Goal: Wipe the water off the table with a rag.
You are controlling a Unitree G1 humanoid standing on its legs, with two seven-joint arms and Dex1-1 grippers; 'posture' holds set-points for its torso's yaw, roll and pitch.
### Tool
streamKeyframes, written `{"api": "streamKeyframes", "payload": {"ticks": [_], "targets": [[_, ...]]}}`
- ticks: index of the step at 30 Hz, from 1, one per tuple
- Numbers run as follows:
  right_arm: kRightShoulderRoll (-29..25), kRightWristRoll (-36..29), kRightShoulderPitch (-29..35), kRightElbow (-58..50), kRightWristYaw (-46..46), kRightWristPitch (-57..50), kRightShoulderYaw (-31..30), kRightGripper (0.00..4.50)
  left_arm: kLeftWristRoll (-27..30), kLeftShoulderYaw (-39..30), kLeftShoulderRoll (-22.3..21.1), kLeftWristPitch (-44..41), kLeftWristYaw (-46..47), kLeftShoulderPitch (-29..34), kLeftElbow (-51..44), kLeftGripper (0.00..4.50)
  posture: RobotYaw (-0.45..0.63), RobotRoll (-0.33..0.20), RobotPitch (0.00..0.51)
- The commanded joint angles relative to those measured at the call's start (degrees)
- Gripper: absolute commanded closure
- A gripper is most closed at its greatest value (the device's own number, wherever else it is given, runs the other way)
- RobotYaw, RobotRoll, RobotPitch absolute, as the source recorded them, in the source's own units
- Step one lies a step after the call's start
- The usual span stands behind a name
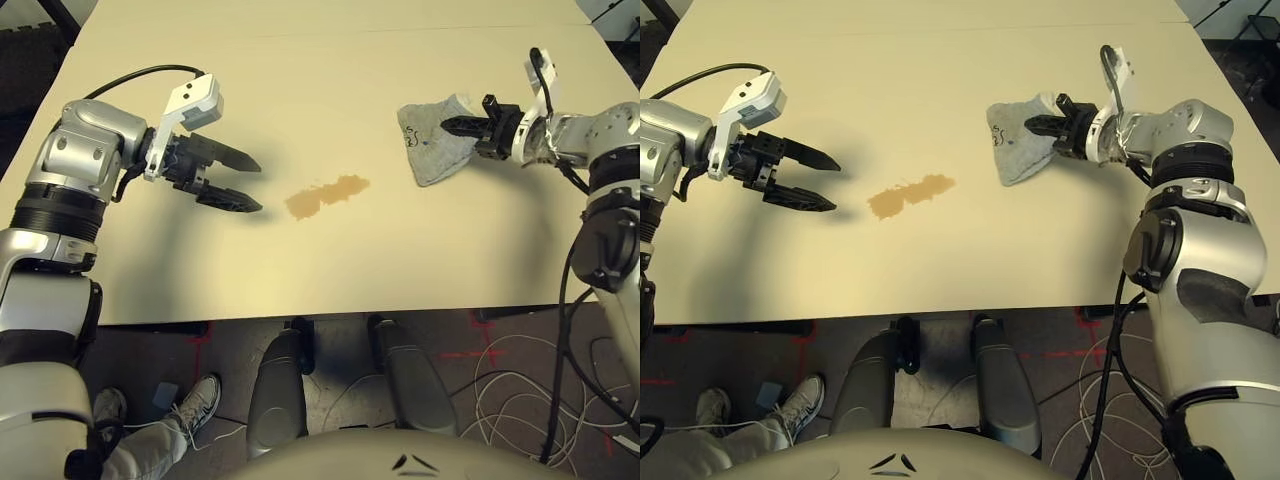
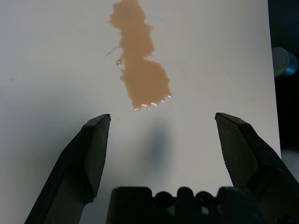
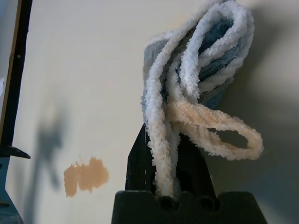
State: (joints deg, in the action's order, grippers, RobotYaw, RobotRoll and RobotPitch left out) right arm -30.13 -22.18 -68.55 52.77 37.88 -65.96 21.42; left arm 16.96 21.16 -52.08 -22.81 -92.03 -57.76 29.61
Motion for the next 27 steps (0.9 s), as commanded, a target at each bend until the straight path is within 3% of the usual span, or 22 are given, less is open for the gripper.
{"api": "streamKeyframes", "payload": {"ticks": [1,9,17,22,27], "targets": [[3.2,-5.0,0.0,-12.2,-3.9,-9.4,2.6,4.47,1.1,1.2,-0.5,-0.3,-0.5,0.1,-1.7,0.00,-0.17,0.000,0.271],[22.4,-10.7,4.6,-40.6,-18.6,-26.4,12.8,4.47,1.2,1.9,-0.5,0.2,-0.5,-0.4,-1.3,0.00,-0.18,0.000,0.267],[39.1,-19.0,10.7,-50.0,-32.3,-26.5,12.7,4.47,2.2,3.3,-1.4,0.7,-0.5,-0.7,-0.8,0.00,-0.17,0.000,0.280],[43.6,-23.0,11.1,-49.6,-37.4,-26.5,11.4,4.47,2.5,3.7,-1.7,0.7,-0.5,-0.6,-0.7,0.00,-0.16,0.000,0.284],[44.1,-26.6,12.6,-48.0,-40.0,-26.5,9.5,4.47,2.9,3.6,-2.3,0.4,-0.5,-0.1,-1.2,0.00,-0.15,0.000,0.287]]}}
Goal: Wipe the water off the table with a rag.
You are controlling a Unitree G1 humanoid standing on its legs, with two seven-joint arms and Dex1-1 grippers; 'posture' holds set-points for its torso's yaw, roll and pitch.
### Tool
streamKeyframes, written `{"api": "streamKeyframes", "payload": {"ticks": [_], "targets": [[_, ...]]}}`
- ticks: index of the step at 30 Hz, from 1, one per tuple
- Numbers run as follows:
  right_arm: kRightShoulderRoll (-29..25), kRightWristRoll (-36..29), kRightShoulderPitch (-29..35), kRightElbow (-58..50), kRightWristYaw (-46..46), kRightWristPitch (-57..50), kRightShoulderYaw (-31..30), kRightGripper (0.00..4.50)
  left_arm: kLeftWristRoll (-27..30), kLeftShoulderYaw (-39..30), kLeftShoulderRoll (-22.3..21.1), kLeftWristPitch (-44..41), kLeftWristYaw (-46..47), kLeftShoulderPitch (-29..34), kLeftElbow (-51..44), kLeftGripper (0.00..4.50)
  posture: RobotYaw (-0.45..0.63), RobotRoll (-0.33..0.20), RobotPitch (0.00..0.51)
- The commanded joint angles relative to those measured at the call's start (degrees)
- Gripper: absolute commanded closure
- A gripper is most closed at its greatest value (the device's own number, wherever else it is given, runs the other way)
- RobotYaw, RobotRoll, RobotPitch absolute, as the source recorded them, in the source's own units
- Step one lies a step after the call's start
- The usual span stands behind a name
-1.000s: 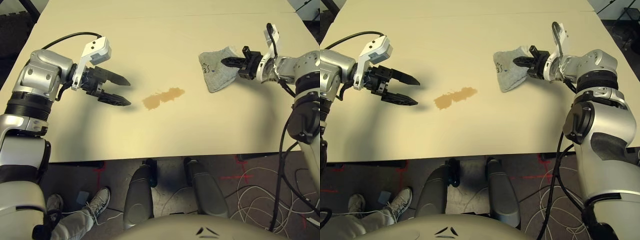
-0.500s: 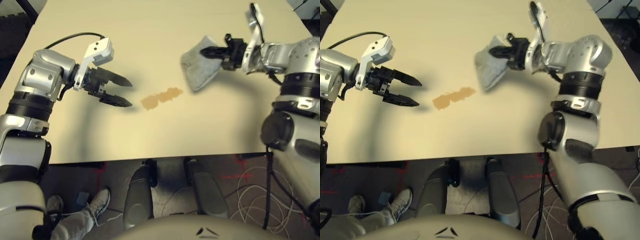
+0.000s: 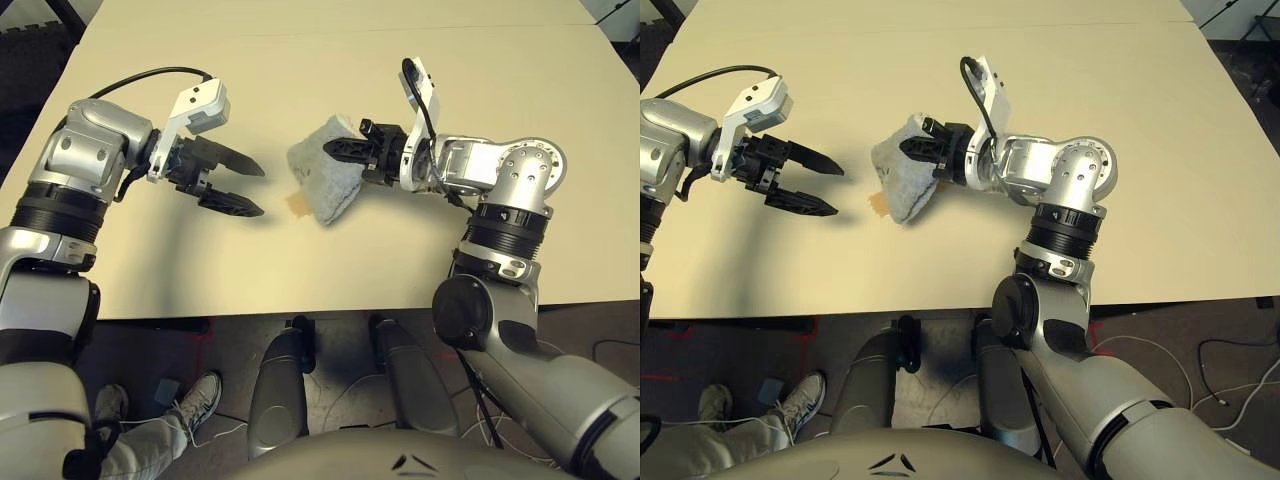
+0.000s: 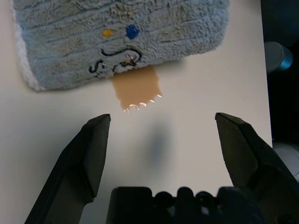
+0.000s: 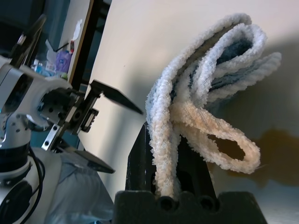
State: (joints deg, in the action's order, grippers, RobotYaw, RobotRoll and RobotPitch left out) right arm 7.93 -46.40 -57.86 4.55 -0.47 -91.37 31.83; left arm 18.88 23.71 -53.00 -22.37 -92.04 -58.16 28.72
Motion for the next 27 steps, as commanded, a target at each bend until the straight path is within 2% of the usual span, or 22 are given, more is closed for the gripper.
{"api": "streamKeyframes", "payload": {"ticks": [1,6,10,15,27], "targets": [[6.1,-2.7,2.1,0.7,-2.2,-1.1,-0.9,4.47,1.0,1.1,-1.5,-0.1,-0.5,0.4,-0.5,0.00,-0.15,0.000,0.287],[6.8,-4.5,3.3,1.5,-3.9,-1.1,-2.0,4.47,1.2,1.0,-1.9,-0.3,-0.5,0.8,-0.9,0.00,-0.15,0.000,0.289],[4.4,-1.2,6.5,1.7,-3.9,-1.0,-3.6,4.47,1.1,0.8,-1.5,-0.6,-0.5,0.9,-0.8,0.00,-0.16,0.000,0.292],[-3.1,3.8,9.7,1.6,-1.6,5.0,-9.0,4.47,0.6,0.9,-0.9,-0.5,-0.5,0.4,0.0,0.00,-0.17,0.000,0.295],[-15.9,8.3,8.3,1.6,4.4,12.1,-12.5,4.47,0.5,1.5,-0.2,-0.2,-0.5,-0.2,0.9,0.00,-0.18,0.000,0.291]]}}
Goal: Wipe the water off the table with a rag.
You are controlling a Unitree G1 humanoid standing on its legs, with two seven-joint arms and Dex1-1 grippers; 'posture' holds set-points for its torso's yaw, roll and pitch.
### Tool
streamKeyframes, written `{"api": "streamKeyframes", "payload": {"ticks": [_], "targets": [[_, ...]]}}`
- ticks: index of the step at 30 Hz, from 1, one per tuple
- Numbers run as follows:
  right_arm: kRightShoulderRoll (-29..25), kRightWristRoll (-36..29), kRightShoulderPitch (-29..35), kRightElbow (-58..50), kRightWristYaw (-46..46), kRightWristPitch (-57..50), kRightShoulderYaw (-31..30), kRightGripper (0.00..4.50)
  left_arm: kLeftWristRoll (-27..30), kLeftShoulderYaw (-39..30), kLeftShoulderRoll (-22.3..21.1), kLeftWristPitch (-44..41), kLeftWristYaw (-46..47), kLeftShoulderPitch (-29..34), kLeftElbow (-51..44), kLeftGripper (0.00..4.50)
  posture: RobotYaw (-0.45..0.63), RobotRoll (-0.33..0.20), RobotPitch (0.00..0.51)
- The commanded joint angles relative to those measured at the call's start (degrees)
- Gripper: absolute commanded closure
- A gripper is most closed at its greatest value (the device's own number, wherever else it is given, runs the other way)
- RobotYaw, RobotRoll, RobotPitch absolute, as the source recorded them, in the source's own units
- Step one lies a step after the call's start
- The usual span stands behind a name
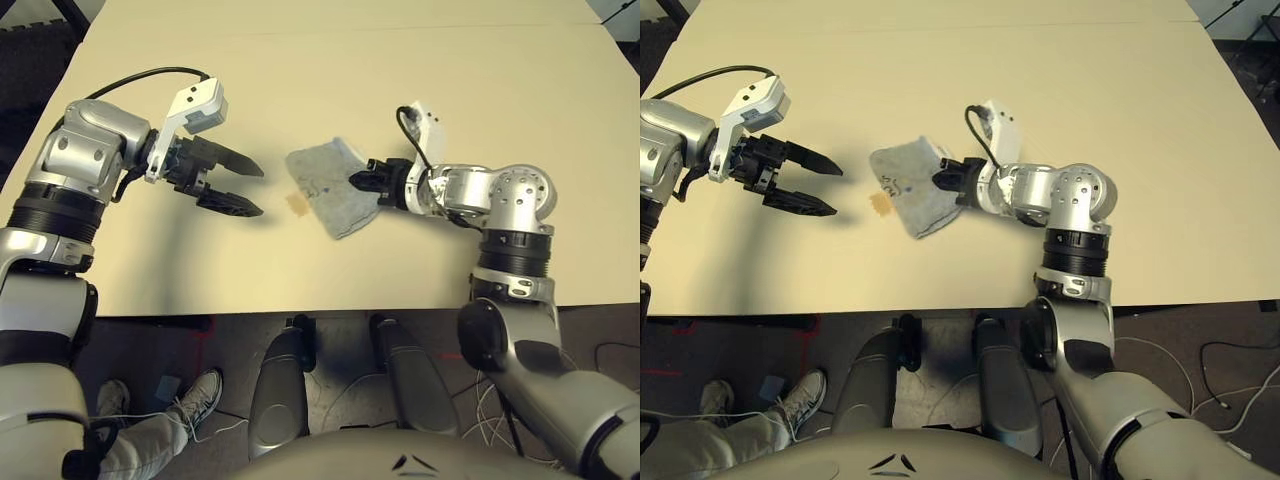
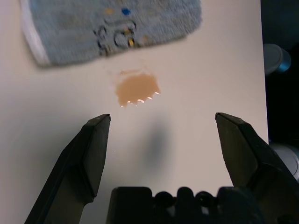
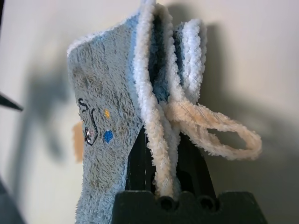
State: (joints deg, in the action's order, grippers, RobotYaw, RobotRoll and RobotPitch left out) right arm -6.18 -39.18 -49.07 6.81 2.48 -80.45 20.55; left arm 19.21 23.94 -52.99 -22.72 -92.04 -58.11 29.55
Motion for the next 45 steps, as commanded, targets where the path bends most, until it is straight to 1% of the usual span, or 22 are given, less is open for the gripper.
{"api": "streamKeyframes", "payload": {"ticks": [1,9,21,24,27,30,33,36,39,42,45], "targets": [[-2.7,1.3,-0.6,-1.0,2.0,1.2,-1.5,4.47,0.1,1.4,-0.1,0.1,-0.5,-0.4,0.2,0.00,-0.18,0.000,0.291],[-8.1,2.8,-1.1,0.6,5.1,2.5,-2.0,4.47,0.0,1.7,0.1,0.6,-0.5,-1.2,1.2,0.00,-0.18,0.000,0.283],[-17.7,8.4,-1.4,6.9,12.5,11.1,-6.0,4.47,-0.2,2.3,-0.3,1.1,-0.5,-2.7,2.1,0.00,-0.19,0.000,0.272],[-19.4,9.9,-1.7,8.4,14.2,13.7,-7.2,4.47,-0.2,2.5,-0.3,1.3,-0.5,-3.1,2.5,0.00,-0.19,0.000,0.272],[-19.9,10.1,-2.9,9.2,15.5,15.0,-7.2,4.47,-0.2,2.6,-0.3,1.5,-0.5,-3.3,2.9,0.00,-0.19,0.000,0.272],[-17.7,7.6,-5.4,6.9,15.5,11.8,-6.0,4.47,-0.1,2.7,-0.5,1.6,-0.5,-3.3,2.8,0.00,-0.19,0.000,0.274],[-12.9,3.6,-7.6,2.5,14.2,4.8,-3.6,4.47,0.0,2.9,-0.9,1.9,-0.5,-3.6,2.9,0.00,-0.19,0.000,0.274],[-5.2,0.6,-9.1,-3.7,11.0,-3.3,-0.2,4.47,0.0,3.3,-1.3,2.7,-0.5,-4.7,3.5,0.00,-0.19,0.000,0.273],[3.3,-0.1,-9.5,-9.0,7.9,-10.0,3.0,4.47,-0.2,3.6,-1.4,3.6,-0.5,-6.1,4.7,0.00,-0.19,0.000,0.273],[10.4,-2.2,-7.8,-12.0,4.8,-12.0,3.4,4.47,0.2,4.6,-1.9,3.9,-0.5,-7.4,5.2,0.00,-0.19,0.000,0.274],[14.8,-4.3,-5.1,-13.1,1.9,-12.0,1.9,4.47,1.0,5.8,-2.8,3.9,-0.5,-8.1,4.8,0.00,-0.18,0.000,0.275]]}}
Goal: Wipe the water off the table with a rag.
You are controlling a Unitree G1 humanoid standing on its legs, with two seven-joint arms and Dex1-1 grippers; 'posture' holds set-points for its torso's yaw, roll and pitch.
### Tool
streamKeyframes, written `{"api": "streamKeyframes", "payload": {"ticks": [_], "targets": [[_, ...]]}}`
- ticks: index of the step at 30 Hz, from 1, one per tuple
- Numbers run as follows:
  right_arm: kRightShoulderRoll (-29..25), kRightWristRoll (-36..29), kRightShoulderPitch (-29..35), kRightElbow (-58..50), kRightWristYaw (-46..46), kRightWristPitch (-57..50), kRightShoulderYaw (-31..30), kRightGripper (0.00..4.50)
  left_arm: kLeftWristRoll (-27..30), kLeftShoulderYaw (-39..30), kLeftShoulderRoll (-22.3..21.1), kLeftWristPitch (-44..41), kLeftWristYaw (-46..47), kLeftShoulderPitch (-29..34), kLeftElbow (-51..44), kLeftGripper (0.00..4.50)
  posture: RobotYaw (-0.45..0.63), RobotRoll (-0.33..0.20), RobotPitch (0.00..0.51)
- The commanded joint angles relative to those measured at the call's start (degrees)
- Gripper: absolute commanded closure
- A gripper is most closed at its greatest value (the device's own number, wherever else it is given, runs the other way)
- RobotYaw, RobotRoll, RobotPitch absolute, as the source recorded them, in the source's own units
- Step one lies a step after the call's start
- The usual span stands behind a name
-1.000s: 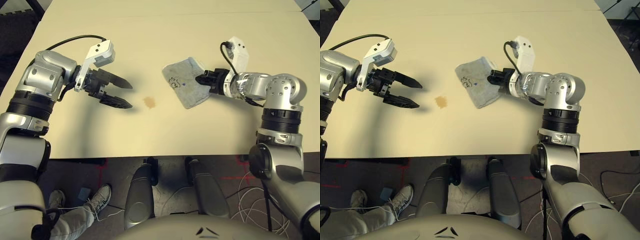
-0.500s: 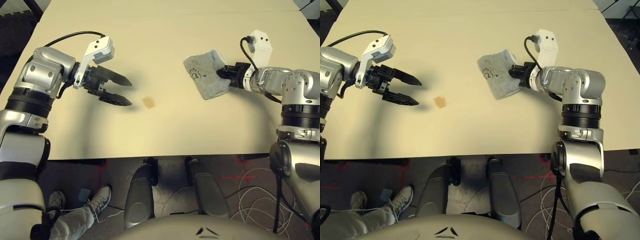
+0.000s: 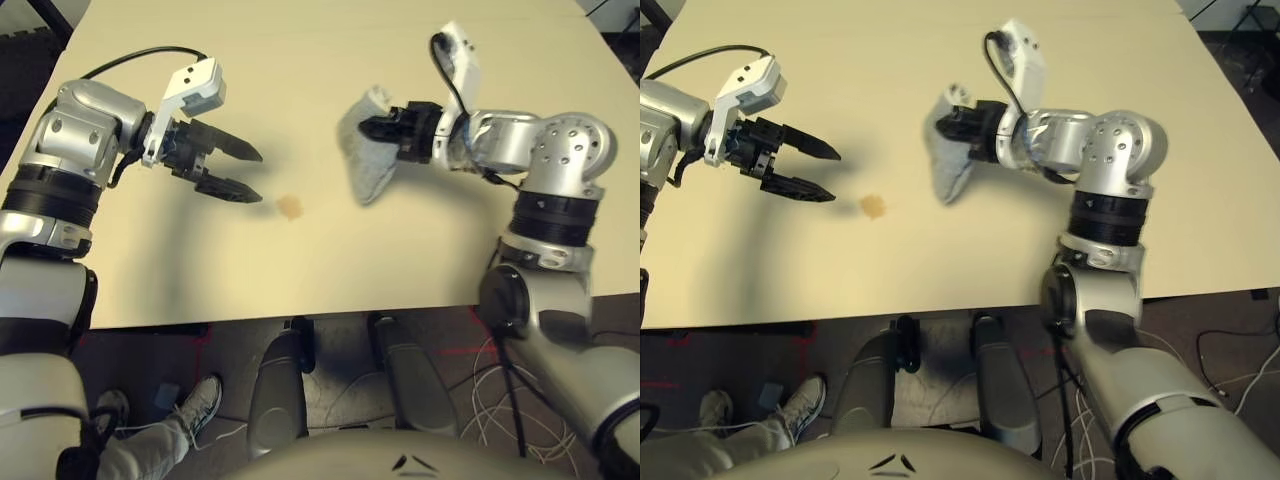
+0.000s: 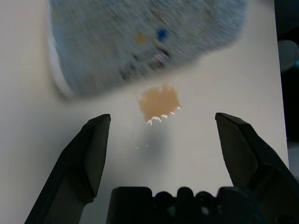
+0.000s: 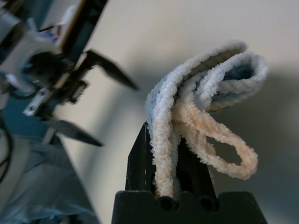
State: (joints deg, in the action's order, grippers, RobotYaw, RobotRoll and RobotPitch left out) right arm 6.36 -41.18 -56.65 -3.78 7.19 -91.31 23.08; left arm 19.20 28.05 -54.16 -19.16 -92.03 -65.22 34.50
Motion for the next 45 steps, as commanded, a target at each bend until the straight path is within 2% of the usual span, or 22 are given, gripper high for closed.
{"api": "streamKeyframes", "payload": {"ticks": [1,11,22,26,30,45], "targets": [[3.2,-2.8,3.3,-2.6,-3.4,-1.2,-1.6,4.47,1.2,2.0,-1.9,0.2,-0.5,-1.0,-0.3,0.00,-0.18,0.000,0.276],[7.8,-5.0,4.2,5.2,-7.4,-1.2,-3.3,4.47,4.1,3.8,-4.7,-1.7,-0.5,0.5,-3.4,0.00,-0.16,0.000,0.281],[8.2,-20.1,4.9,8.5,-12.6,-1.2,-9.1,4.47,4.5,3.1,-5.3,-2.3,-0.5,2.5,-4.2,0.00,-0.15,0.000,0.283],[9.4,-27.0,4.2,9.5,-15.6,-1.2,-9.4,4.47,4.6,3.1,-5.4,-2.4,-0.5,2.8,-4.3,0.00,-0.15,0.000,0.285],[10.0,-30.2,3.2,11.1,-18.1,-1.2,-8.9,4.47,4.5,3.0,-5.2,-2.5,-0.5,2.9,-4.0,0.00,-0.15,0.000,0.286],[5.9,-17.6,3.7,16.3,-21.5,6.4,-9.0,4.47,4.4,3.1,-4.1,-3.1,-0.5,3.6,-4.4,0.00,-0.17,0.000,0.292]]}}
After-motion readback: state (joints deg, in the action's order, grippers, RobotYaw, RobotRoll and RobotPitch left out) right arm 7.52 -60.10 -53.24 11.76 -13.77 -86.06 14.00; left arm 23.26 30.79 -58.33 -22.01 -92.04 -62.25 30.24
